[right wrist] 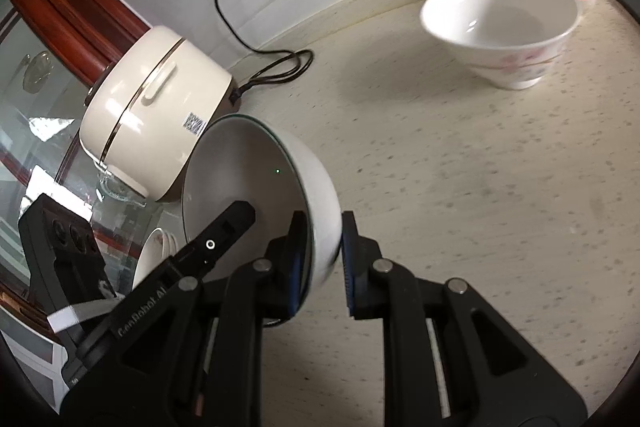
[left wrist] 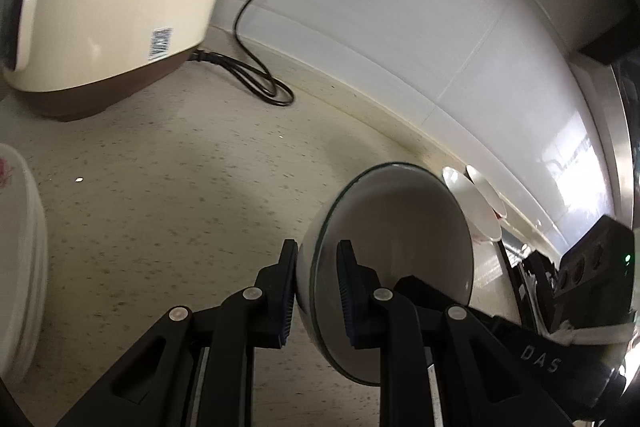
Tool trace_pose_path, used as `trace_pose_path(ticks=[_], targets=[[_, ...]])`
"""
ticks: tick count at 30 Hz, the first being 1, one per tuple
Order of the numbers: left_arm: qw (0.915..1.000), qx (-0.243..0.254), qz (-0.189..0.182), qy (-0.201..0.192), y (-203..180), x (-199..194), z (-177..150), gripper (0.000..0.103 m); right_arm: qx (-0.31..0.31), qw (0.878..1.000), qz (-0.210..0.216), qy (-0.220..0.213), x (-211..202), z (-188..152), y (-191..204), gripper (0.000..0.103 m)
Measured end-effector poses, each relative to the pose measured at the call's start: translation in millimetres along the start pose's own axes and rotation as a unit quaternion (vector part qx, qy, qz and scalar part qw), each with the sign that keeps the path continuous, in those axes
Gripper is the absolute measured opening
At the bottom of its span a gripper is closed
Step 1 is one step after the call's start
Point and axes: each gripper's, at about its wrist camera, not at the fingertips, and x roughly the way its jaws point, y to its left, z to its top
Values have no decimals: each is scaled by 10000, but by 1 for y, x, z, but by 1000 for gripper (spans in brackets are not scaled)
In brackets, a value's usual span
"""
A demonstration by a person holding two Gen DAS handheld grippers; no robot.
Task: Organize plates and bowls
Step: 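Carry the bowl with both tools beside the plate stack and lower it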
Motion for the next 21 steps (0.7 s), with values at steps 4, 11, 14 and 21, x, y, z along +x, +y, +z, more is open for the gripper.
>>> trace_pose_path(ticks=[4, 11, 14, 21], targets=[[9998, -192, 34, -67, 12, -8, 3, 21, -77, 9998, 110, 156, 12, -3, 10, 21], [9999, -94, 51, -40, 26, -25, -2, 21, -227, 9979, 427, 434, 15, -14, 22, 21], [9999, -16, 115, 24, 31, -32, -10, 21, -296, 9973, 455, 499, 13, -21, 28, 22], [9994, -99, 258, 228, 46, -34, -16, 21, -297, 9969, 373, 632, 21, -35, 37, 22]])
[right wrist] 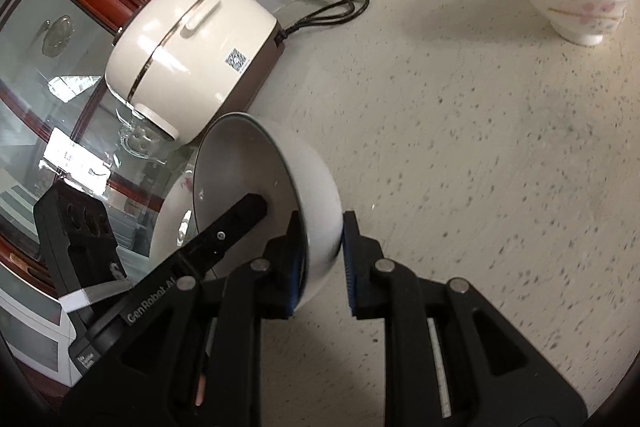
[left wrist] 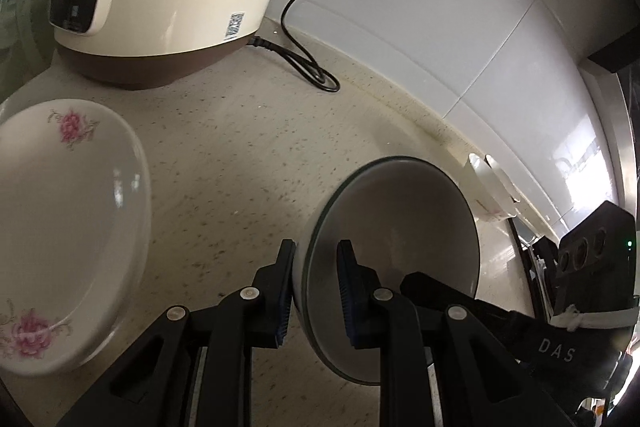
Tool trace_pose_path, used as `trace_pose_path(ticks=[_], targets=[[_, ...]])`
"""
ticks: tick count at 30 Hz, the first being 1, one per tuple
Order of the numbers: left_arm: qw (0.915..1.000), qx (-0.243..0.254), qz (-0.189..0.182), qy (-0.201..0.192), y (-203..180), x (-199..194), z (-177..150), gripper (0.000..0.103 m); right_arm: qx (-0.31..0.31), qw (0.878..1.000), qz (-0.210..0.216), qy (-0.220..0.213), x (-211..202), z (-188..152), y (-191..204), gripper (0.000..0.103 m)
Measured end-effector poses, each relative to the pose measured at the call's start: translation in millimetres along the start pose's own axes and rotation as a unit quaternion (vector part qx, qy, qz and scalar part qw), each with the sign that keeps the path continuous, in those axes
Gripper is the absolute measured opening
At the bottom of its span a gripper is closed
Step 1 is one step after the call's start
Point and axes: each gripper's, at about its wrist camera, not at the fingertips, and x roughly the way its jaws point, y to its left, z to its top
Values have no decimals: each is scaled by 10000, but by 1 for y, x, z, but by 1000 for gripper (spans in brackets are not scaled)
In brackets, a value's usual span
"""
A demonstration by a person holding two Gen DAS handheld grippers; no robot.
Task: Organize plates and bowls
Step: 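Carry the bowl with both tools beside the plate stack and lower it, then open both tools to release the bowl on the counter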
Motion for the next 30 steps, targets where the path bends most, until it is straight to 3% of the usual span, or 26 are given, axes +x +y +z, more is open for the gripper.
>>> trace_pose_path(ticks=[9, 15, 17, 19, 21, 25, 30], targets=[[9997, 9, 156, 181, 4, 4, 4, 22, 196, 9997, -158, 4, 6, -7, 8, 24], [9994, -6, 111, 324, 3, 11, 5, 45, 368, 9990, -182, -162, 1, -10, 12, 33], [9993, 56, 148, 329, -1, 11, 4, 47, 433, 9982, -280, -293, -3, -10, 11, 47], [9995, 113, 153, 268, -4, 8, 3, 51, 461, 9969, -444, -455, -11, -13, 10, 50], [9994, 174, 194, 243, -7, 6, 1, 55, 500, 9961, -469, -563, -17, -15, 8, 60], [9989, 288, 365, 42, -14, -3, -3, 67, 636, 9947, -464, -655, -27, -25, 2, 62], [9979, 411, 459, -203, -20, -21, -5, 74, 709, 9937, -432, -757, -44, -38, -2, 64]])
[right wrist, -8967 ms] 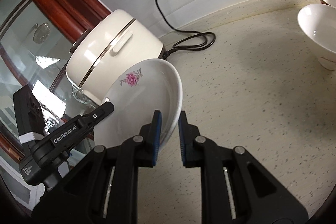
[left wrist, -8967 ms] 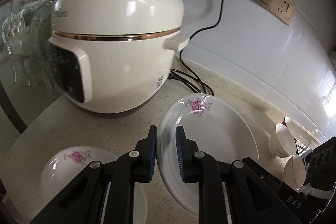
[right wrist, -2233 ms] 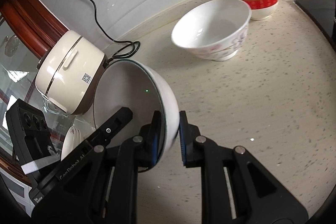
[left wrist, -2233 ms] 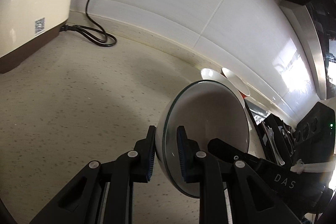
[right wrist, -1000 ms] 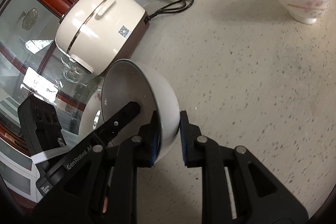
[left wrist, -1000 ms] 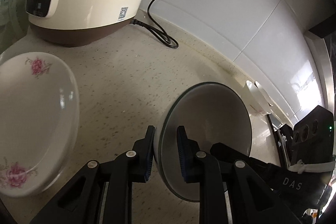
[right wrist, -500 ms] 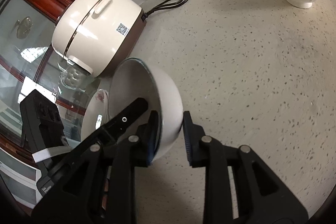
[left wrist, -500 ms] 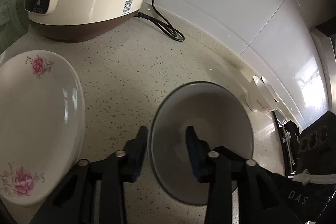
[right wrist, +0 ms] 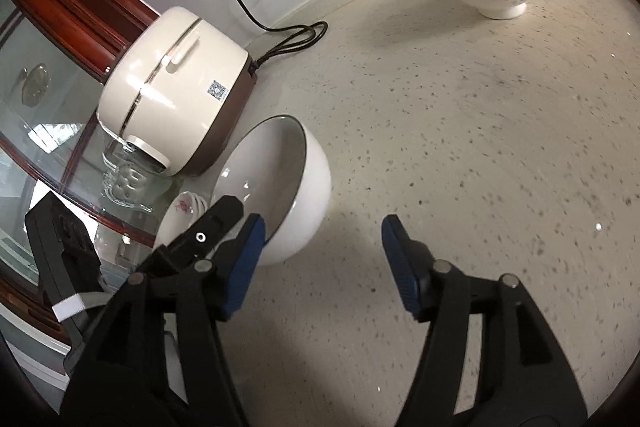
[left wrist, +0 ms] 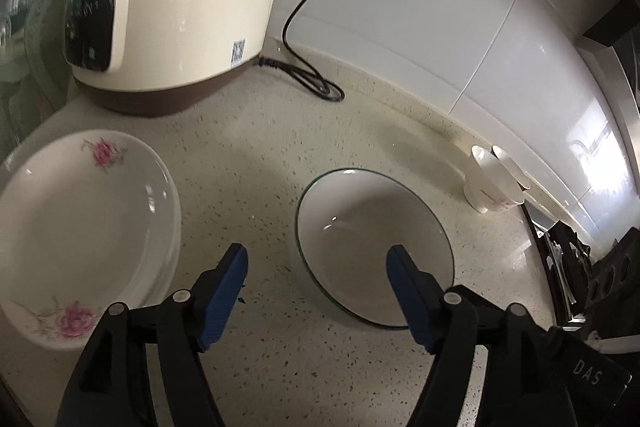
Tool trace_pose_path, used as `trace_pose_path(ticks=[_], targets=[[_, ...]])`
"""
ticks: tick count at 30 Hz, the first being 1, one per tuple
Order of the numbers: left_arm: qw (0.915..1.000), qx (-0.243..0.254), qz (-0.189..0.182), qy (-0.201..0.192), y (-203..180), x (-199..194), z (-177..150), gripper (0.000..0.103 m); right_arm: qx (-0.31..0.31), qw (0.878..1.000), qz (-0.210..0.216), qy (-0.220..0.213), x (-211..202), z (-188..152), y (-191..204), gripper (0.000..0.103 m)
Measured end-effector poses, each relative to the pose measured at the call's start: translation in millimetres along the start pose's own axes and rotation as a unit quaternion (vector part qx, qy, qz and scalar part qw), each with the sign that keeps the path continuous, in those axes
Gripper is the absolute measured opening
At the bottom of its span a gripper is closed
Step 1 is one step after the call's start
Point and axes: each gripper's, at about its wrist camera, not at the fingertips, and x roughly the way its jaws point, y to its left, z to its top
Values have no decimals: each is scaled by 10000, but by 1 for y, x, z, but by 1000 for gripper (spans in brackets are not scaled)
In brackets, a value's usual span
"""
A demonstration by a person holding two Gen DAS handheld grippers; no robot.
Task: Organize plates and bowls
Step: 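Open both tools to release the bowl on the counter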
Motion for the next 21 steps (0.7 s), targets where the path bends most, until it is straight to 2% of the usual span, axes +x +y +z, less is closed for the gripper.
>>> trace_pose_path(ticks=[9, 21], targets=[[9998, 93, 103, -172, -4, -15, -4, 78, 75, 9997, 166, -142, -24, -7, -5, 65], [9953, 786, 171, -531, -44, -37, -12, 84, 320, 9989, 25, -346, -53, -13, -32, 67]])
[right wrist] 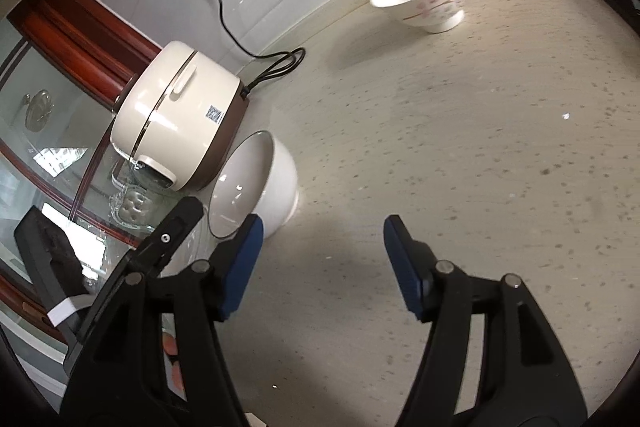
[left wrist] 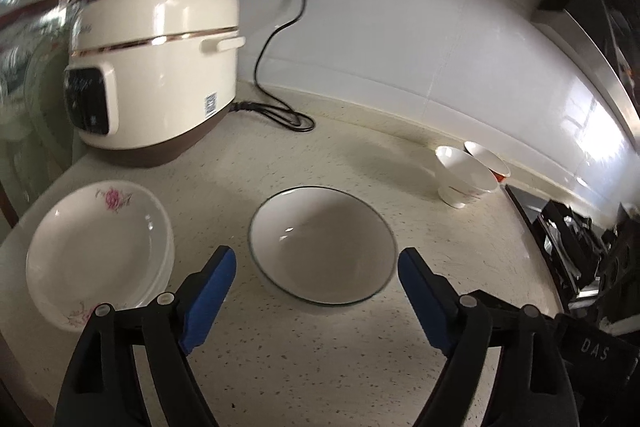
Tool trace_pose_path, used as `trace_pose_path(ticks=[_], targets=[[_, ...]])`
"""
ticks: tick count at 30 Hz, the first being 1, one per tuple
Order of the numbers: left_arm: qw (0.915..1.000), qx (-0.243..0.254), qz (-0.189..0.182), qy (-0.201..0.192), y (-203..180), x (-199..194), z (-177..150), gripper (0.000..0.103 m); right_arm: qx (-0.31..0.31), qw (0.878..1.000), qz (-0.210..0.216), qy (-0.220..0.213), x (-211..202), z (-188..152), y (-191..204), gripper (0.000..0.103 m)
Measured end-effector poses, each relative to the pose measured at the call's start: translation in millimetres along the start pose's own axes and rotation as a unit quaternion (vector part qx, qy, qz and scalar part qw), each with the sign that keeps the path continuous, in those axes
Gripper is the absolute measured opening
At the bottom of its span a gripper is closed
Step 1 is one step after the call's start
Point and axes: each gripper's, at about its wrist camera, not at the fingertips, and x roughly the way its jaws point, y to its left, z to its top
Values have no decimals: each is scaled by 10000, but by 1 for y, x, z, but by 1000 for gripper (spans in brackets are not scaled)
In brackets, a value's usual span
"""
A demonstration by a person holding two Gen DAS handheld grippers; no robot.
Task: Organize plates and bowls
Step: 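Open both tools to release the bowl on the counter, then move both tools back to the white bowl with pink pattern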
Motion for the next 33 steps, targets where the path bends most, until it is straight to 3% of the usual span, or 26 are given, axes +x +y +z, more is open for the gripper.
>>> trace_pose_path(ticks=[6, 10, 14, 19, 23, 28, 33], targets=[[9985, 479, -260, 111, -36, -1, -3, 85, 97, 9997, -152, -150, -16, 5, -17, 69], [9895, 892, -925, 669, -74, 7, -2, 86, 262, 9983, -390, -356, -29, 14, -39, 69], [9843, 1001, -1240, 757, -102, 19, 14, 86, 538, 9941, -612, -716, -50, 34, -63, 69], [9818, 441, -1571, 969, -120, 58, 49, 87, 685, 9889, -789, -1059, -63, 74, -81, 71], [9846, -166, -1306, 1149, -121, 104, 69, 87, 889, 9846, -732, -1316, -59, 109, -98, 71], [9788, -1034, -1229, 1272, -113, 151, 84, 87, 1118, 9823, -638, -1363, -35, 147, -112, 71], [9759, -1346, -971, 1413, -117, 197, 93, 87, 965, 9849, -599, -1307, 1, 179, -103, 71]])
